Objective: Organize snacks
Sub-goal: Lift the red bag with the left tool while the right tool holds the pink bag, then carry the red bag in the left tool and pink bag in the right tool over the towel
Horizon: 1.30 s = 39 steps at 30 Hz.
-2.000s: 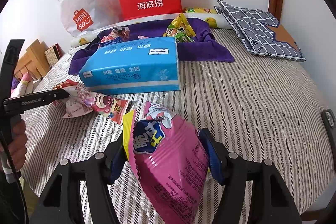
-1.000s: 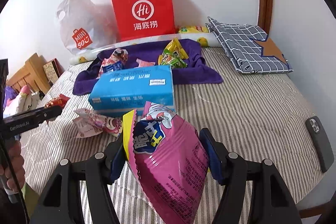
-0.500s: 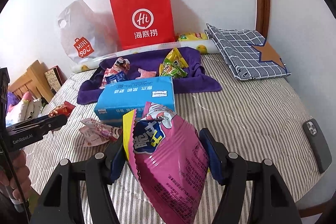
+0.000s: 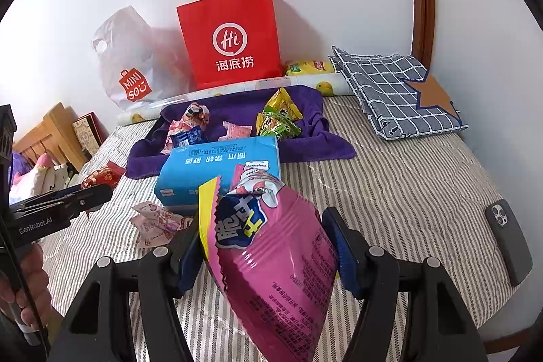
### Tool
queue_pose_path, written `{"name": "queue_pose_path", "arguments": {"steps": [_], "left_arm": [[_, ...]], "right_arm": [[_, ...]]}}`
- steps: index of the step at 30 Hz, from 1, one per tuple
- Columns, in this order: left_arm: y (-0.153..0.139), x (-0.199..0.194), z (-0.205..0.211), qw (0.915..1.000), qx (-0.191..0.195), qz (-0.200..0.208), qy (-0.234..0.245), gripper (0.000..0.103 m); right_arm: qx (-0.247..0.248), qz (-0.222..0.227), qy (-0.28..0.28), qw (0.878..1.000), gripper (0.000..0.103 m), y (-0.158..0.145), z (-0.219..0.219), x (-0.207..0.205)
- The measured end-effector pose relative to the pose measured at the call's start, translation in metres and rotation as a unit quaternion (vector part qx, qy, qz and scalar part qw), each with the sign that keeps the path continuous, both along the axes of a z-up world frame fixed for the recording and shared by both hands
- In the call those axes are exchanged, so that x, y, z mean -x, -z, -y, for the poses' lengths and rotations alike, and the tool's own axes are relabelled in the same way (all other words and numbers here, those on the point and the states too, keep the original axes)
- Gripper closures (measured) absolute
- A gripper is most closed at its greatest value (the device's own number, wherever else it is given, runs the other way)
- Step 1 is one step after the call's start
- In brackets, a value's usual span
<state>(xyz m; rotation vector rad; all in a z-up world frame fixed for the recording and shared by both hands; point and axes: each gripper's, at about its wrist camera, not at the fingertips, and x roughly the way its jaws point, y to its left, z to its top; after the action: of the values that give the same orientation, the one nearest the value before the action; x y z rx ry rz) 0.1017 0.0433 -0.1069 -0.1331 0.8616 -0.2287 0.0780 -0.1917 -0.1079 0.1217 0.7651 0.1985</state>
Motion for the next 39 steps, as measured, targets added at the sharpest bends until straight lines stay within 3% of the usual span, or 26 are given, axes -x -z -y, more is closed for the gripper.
{"name": "queue_pose_path", "arguments": {"steps": [39], "left_arm": [[-0.039,-0.034,0.020,0.9996,0.014,0.017,0.016,0.051]], "right_arm": [[-0.002,0.031,-0.012,0.999,0.039,-0.040,-0.003,-0.035]]}}
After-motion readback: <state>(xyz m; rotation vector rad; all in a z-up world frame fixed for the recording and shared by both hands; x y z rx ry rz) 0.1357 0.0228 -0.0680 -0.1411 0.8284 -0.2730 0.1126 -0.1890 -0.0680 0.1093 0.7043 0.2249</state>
